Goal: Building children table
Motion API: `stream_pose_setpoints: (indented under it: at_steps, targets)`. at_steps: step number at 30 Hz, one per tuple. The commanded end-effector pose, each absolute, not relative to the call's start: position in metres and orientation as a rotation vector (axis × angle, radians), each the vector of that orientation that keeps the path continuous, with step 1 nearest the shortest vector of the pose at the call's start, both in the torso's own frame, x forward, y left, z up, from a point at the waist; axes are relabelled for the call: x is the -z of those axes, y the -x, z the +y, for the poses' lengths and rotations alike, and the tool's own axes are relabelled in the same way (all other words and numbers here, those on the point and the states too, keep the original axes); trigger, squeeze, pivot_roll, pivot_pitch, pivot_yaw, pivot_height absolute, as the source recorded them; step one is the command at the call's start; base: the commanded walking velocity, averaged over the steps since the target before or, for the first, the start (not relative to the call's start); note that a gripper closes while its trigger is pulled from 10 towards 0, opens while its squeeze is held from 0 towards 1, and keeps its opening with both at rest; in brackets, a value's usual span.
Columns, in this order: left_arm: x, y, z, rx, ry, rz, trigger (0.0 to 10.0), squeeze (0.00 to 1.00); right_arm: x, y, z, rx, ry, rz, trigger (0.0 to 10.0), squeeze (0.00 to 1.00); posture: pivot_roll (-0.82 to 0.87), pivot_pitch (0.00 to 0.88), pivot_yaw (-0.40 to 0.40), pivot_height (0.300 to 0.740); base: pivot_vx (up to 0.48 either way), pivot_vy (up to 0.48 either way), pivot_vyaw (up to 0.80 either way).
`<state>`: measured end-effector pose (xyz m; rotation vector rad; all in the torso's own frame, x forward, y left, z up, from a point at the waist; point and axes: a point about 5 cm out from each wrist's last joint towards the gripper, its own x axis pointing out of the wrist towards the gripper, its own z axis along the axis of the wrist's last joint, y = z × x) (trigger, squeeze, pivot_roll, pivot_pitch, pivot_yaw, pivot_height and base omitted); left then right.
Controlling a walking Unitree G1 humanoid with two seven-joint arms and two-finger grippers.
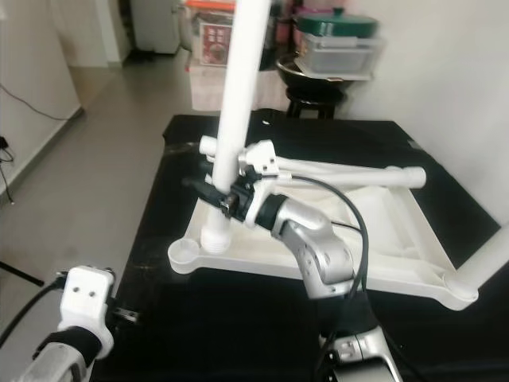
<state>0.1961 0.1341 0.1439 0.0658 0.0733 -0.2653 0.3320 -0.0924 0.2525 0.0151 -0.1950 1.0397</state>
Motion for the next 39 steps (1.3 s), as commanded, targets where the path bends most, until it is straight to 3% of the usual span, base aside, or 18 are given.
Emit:
stream_pose_setpoints:
  at_steps: [1, 7, 10, 11, 16, 21, 26, 30, 39]
  targets:
    - [-0.144, -0.19, 0.13, 0.322, -0.081, 0.088, 10.0, 0.0, -0.253, -0.33, -0.083, -1.135, -0.026, -0.203, 10.0, 0.0, 0.06, 0.143, -0.053, 0.74, 0.0, 0.0, 0.0]
    - [-0.149, -0.18, 0.124, 0.383, -0.147, 0.069, 10.0, 0.0, -0.262, -0.316, -0.061, -1.444, -0.066, -0.256, 10.0, 0.0, 0.07, 0.201, -0.063, 0.74, 0.0, 0.0, 0.0]
    - [-0.153, -0.176, 0.126, 0.345, -0.207, 0.045, 10.0, 0.0, -0.269, -0.31, -0.052, -1.56, -0.109, -0.287, 10.0, 0.0, 0.1, 0.246, -0.067, 0.74, 0.0, 0.0, 0.0]
    - [-0.158, -0.169, 0.129, 0.291, -0.309, 0.013, 10.0, 0.0, -0.273, -0.306, -0.042, -1.681, -0.112, -0.313, 10.0, 0.0, 0.11, 0.273, -0.069, 0.74, 0.0, 0.0, 0.0]
    - [-0.163, -0.158, 0.133, 0.228, -0.431, -0.007, 10.0, 0.0, -0.276, -0.304, -0.036, -1.815, -0.118, -0.328, 10.0, 0.0, 0.14, 0.3, -0.074, 0.74, 0.0, 0.0, 0.0]
    - [-0.166, -0.159, 0.147, 0.108, -0.47, 0.003, 10.0, 0.0, -0.278, -0.323, -0.027, -1.732, -0.012, -0.337, 10.0, 0.0, 0.17, 0.318, -0.089, 0.74, 0.0, 0.069, 0.0]
    - [-0.166, -0.161, 0.151, 0.059, -0.46, 0.026, 10.0, 0.0, -0.288, -0.336, -0.026, -1.591, -0.013, -0.378, 10.0, 0.0, 0.17, 0.318, -0.092, 0.74, 0.0, 0.477, 0.0]
    - [-0.167, -0.166, 0.15, 0.064, -0.493, -0.006, 10.0, 0.0, -0.301, -0.342, -0.041, -1.495, 0.004, -0.43, 10.0, 0.0, 0.15, 0.292, -0.077, 0.74, 0.0, 0.357, 0.0]
    - [-0.164, -0.172, 0.149, 0.079, -0.484, -0.003, 10.0, 0.0, -0.304, -0.34, -0.051, -1.493, 0.077, -0.444, 10.0, 0.0, 0.12, 0.261, -0.067, 0.74, 0.0, 0.0, 0.0]
